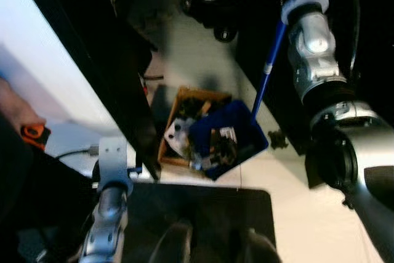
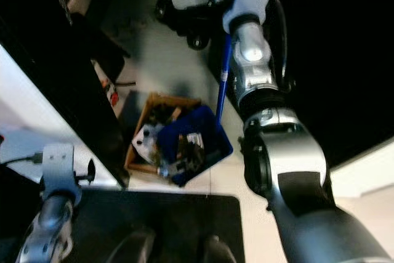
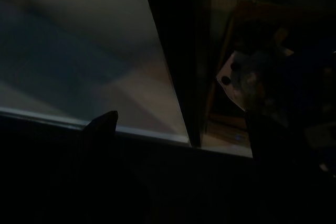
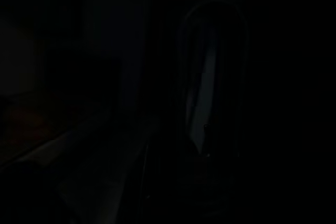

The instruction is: Sweep floor

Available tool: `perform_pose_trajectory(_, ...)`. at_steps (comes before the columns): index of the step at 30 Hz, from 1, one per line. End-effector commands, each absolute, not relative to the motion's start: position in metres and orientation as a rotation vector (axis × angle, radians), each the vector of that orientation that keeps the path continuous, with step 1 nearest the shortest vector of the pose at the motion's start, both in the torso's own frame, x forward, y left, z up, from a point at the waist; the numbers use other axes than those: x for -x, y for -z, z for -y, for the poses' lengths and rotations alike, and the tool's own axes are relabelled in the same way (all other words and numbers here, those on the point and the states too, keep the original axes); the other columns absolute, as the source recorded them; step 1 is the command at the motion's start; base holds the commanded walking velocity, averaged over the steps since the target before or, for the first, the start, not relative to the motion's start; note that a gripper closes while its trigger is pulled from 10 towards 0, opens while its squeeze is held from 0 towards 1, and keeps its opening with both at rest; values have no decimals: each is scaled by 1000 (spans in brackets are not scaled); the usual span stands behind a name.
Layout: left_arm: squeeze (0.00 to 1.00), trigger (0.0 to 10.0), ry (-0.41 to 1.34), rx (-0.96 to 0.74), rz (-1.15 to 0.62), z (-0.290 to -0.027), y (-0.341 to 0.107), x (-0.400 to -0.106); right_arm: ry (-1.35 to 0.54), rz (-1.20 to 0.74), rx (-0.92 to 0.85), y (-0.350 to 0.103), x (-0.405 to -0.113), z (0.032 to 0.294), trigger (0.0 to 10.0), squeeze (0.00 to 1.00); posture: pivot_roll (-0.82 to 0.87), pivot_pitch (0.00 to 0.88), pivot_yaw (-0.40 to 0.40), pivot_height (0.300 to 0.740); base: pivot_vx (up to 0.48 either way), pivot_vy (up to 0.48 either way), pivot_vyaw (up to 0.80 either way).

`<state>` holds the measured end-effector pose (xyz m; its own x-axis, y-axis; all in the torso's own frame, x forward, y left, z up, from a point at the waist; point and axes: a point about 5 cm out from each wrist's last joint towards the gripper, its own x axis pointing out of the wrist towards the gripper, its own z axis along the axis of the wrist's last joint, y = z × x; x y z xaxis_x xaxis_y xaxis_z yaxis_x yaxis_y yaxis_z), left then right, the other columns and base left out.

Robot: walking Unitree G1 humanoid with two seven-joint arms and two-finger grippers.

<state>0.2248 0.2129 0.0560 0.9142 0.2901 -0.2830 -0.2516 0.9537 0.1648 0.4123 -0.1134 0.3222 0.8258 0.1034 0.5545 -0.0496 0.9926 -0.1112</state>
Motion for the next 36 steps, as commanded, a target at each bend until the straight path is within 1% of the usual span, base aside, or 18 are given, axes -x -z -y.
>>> perform_pose_trajectory(1,0,10000,-293,-110,-335,-210,-52,-218,-101,668,121,-338,-409,105,10000,0,275,199,-118,740,0,0,0)
perform_pose_trajectory(8,0,10000,-317,-98,-339,-206,-53,-207,-111,704,178,-346,-406,87,10000,0,316,219,-153,740,0,0,0)
perform_pose_trajectory(11,0,10000,-317,-98,-339,-206,-53,-207,-111,704,178,-346,-406,87,10000,0,316,219,-153,740,0,0,0)
perform_pose_trajectory(12,0,10000,-320,-94,-344,-203,-53,-203,-94,718,202,-349,-405,83,10000,0,326,225,-158,740,0,0,0)
perform_pose_trajectory(14,0,10000,-322,-86,-357,-198,-53,-196,-8,735,193,-355,-405,87,10000,0,345,234,-162,740,0,0,0)
perform_pose_trajectory(20,0,10000,-318,-85,-368,-195,-54,-191,59,759,195,-361,-404,91,10000,0,360,239,-158,740,0,0,0)
perform_pose_trajectory(27,0,10000,-313,-91,-370,-193,-57,-189,15,799,166,-374,-400,76,10000,0,380,242,-166,740,0,0,0)
perform_pose_trajectory(36,0,10000,-322,-93,-372,-190,-58,-184,4,845,152,-387,-394,63,10000,0,425,240,-183,740,0,0,0)
